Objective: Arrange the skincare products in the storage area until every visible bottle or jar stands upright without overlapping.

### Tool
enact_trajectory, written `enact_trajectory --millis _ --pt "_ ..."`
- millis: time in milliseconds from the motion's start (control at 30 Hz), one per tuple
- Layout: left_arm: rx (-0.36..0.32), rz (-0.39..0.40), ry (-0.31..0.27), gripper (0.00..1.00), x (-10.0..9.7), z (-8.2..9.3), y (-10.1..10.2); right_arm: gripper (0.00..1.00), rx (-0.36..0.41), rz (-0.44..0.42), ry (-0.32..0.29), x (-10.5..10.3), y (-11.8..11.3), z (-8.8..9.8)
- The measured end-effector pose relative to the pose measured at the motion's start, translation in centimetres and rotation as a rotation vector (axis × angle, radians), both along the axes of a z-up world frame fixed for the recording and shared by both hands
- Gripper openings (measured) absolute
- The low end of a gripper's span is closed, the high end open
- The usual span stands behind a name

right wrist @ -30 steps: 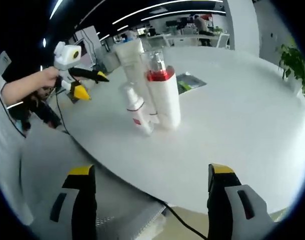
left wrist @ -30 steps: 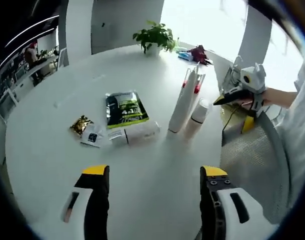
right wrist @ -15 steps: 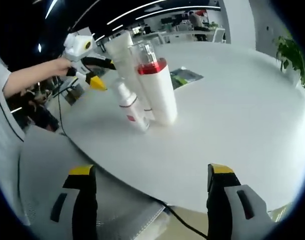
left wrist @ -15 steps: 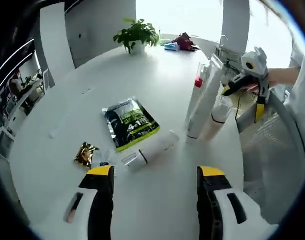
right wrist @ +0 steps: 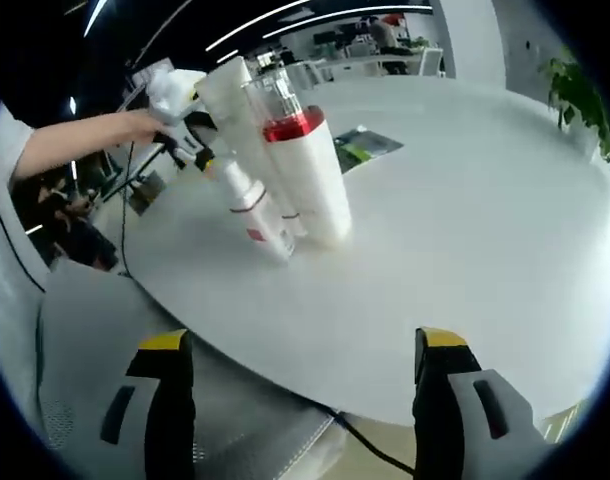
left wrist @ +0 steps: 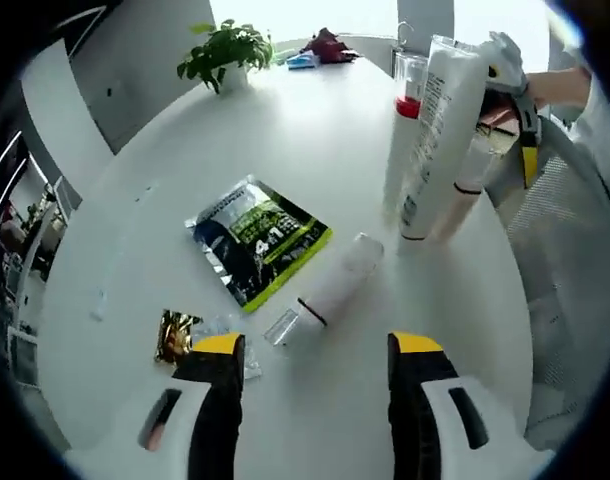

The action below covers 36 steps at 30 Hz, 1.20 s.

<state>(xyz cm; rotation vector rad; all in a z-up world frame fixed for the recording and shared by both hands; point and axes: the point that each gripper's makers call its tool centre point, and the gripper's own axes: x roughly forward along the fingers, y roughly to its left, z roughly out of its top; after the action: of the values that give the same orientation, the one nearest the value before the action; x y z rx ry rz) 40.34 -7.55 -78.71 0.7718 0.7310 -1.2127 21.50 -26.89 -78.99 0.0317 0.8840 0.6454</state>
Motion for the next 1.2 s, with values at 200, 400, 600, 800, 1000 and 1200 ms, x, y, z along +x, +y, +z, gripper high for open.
enact_trajectory --millis 200,400,600,800,1000,1200 --pt "0.028 -0.074 -0.002 0.52 1.0 -1.1 -0.8 0.91 0.006 -0.012 0.015 -0.2 -0.1 -0.3" --pt "0.051 -0.143 0.008 0.43 1.1 -1.9 -1.5 0.9 0.018 -0.024 0.03 -0.3 0.0 -0.9" --pt "0.106 -0.216 -0.002 0.37 1.4 -2.7 -1.3 0.89 0.038 -0.039 0.03 -0.2 0.3 -0.8" --pt "0.146 -0.254 0.012 0.33 1.9 -3.9 -1.2 0.89 0.033 -0.034 0.039 -0.8 0.3 -1.0" --pt "0.142 -0.247 -0.011 0.26 2.2 -3.7 -1.5 0.89 0.045 -0.057 0.034 -0.9 0.0 -0.9" --pt "0.13 -0.207 0.016 0.23 2.1 -3.5 -1.3 0.89 0.052 -0.068 0.031 -0.9 -0.1 -0.6"
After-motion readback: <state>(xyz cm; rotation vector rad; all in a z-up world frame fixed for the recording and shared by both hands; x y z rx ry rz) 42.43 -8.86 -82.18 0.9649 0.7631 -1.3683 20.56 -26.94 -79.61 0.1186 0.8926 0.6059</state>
